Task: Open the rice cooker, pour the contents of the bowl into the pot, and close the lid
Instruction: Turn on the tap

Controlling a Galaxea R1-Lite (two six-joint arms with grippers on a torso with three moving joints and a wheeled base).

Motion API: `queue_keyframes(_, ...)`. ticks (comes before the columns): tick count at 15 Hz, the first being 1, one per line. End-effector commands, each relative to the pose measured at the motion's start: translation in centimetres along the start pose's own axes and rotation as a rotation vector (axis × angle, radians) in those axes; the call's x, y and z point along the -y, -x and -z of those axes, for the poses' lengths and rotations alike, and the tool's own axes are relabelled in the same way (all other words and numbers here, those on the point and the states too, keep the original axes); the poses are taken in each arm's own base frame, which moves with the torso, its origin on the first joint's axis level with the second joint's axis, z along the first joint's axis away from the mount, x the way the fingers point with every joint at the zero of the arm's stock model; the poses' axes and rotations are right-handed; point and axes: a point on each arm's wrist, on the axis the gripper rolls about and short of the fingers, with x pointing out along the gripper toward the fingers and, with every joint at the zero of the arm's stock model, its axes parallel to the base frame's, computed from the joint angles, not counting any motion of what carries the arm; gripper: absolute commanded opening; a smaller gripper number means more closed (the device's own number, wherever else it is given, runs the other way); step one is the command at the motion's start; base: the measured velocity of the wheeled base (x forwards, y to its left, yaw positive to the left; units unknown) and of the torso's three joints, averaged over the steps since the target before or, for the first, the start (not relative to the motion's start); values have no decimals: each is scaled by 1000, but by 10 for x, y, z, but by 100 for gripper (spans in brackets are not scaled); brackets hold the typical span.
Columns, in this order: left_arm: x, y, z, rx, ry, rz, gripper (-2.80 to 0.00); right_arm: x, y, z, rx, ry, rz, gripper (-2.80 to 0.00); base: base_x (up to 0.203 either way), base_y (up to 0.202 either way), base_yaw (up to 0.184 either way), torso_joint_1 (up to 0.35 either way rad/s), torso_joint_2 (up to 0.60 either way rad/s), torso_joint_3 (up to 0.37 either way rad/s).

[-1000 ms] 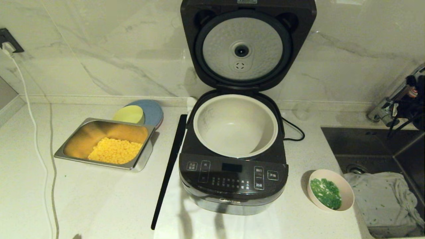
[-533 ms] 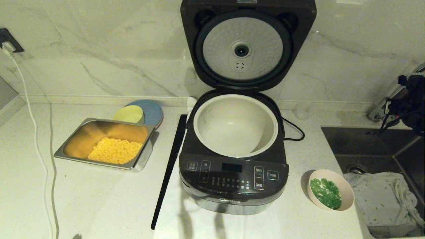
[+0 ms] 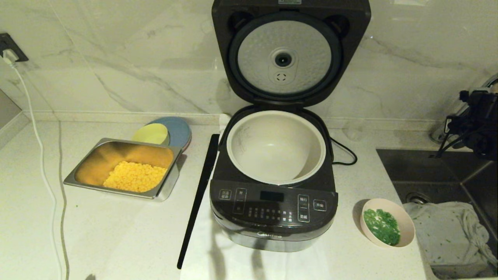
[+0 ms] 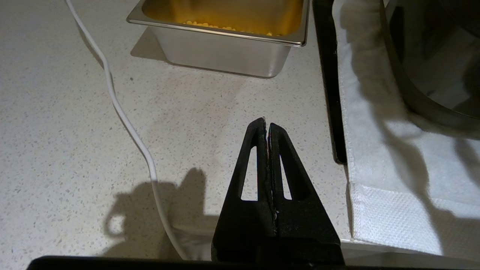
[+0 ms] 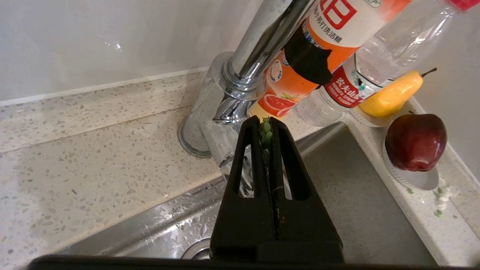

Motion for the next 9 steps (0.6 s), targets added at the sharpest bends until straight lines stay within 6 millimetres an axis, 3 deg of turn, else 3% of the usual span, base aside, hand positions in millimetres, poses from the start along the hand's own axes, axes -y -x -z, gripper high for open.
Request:
queue_keyframes(1,0,-1,3,-9,-1,0,-280,0,0,0,-3,-6,3,-280,0,0,0,0,0,0)
queue_keyframes(4,0,-1,3,-9,-1,0,-280,4,6,-5,-2,-9,8,-280,0,0,0,0,0,0)
queue_keyframes(9,0,-1,3,-9,1,0,-280,11,20,5,-71,15,2,-280,0,0,0,0,0,0)
